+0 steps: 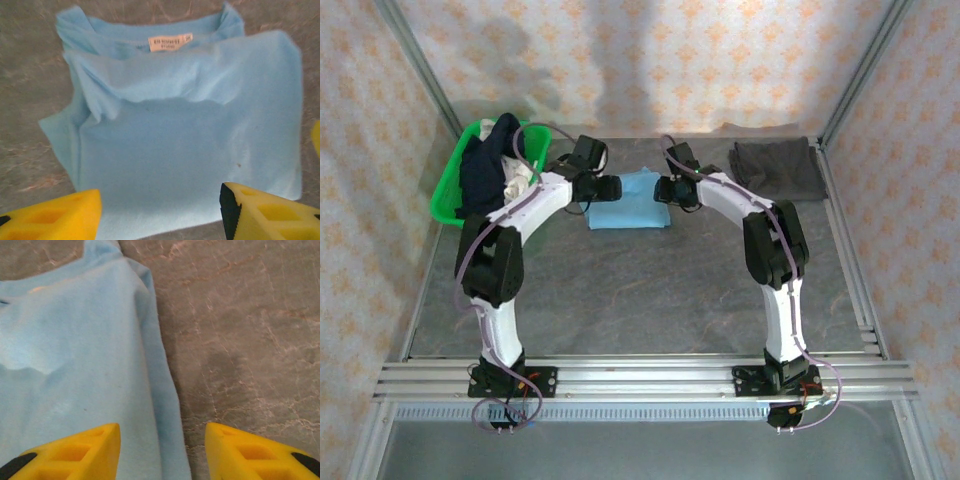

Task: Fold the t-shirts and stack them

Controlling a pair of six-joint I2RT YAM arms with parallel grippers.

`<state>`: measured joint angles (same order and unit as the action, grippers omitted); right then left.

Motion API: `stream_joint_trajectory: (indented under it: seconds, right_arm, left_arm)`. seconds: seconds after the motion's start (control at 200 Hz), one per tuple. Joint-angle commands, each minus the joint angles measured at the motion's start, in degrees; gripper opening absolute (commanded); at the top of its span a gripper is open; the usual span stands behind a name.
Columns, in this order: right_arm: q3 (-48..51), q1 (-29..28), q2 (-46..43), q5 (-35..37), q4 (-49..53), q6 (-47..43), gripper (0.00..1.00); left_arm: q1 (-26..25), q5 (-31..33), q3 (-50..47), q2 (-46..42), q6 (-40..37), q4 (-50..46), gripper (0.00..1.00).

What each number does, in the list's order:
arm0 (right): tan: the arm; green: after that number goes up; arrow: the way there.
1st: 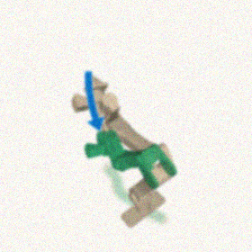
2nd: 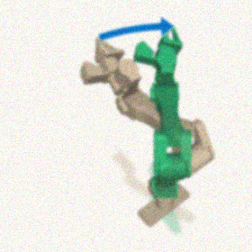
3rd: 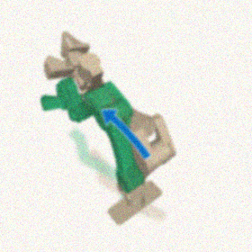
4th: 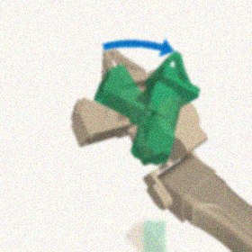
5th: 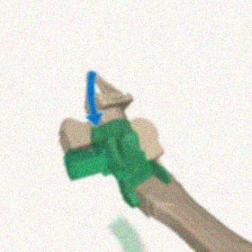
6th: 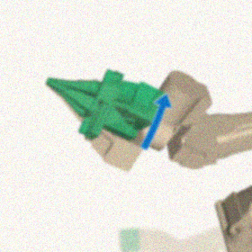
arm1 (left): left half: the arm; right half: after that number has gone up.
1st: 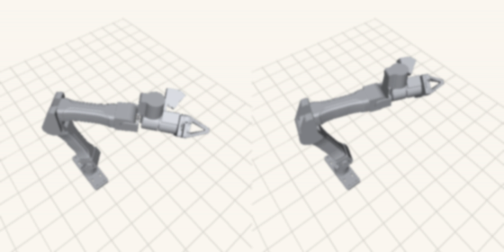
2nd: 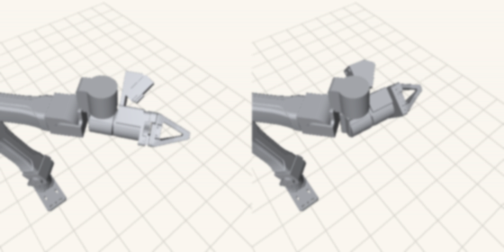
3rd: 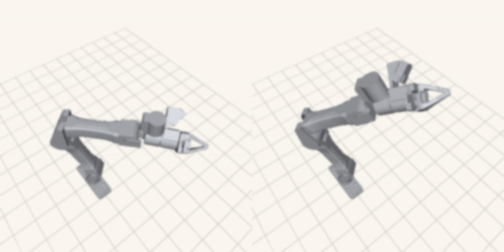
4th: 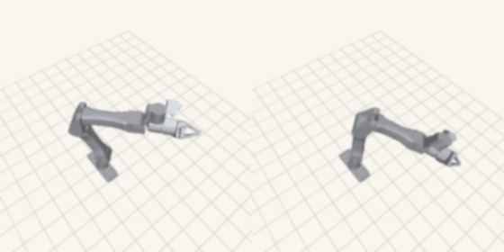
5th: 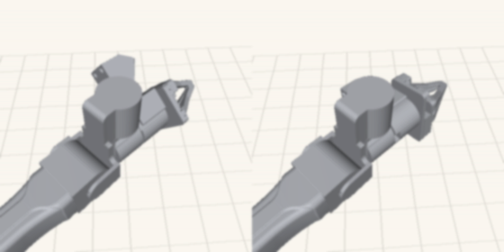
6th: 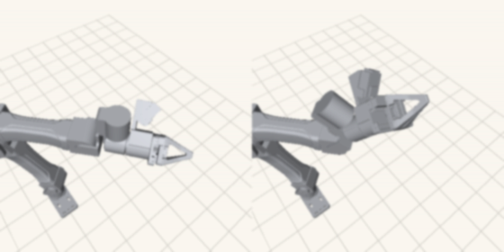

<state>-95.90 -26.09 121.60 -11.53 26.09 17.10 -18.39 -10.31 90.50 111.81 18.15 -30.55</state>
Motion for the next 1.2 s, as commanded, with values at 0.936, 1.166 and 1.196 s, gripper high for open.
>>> stream_joint_trajectory:
  seconds: [0.936,1.166,1.196]
  right_arm:
    - [7.6,-2.4,-4.9,-0.5,-7.9,0.2,0.47]
    - [11.5,-5.7,-9.1,2.3,-13.4,-1.5,0.49]
    - [11.5,-5.8,-8.6,2.3,-13.4,-1.2,0.50]
  left_arm:
    - [2.0,0.8,35.4,26.4,1.9,-12.5,0.56]
    - [1.6,-1.5,36.4,20.0,2.3,-12.2,0.59]
    - [1.5,-1.5,35.8,18.8,2.3,-12.1,0.59]
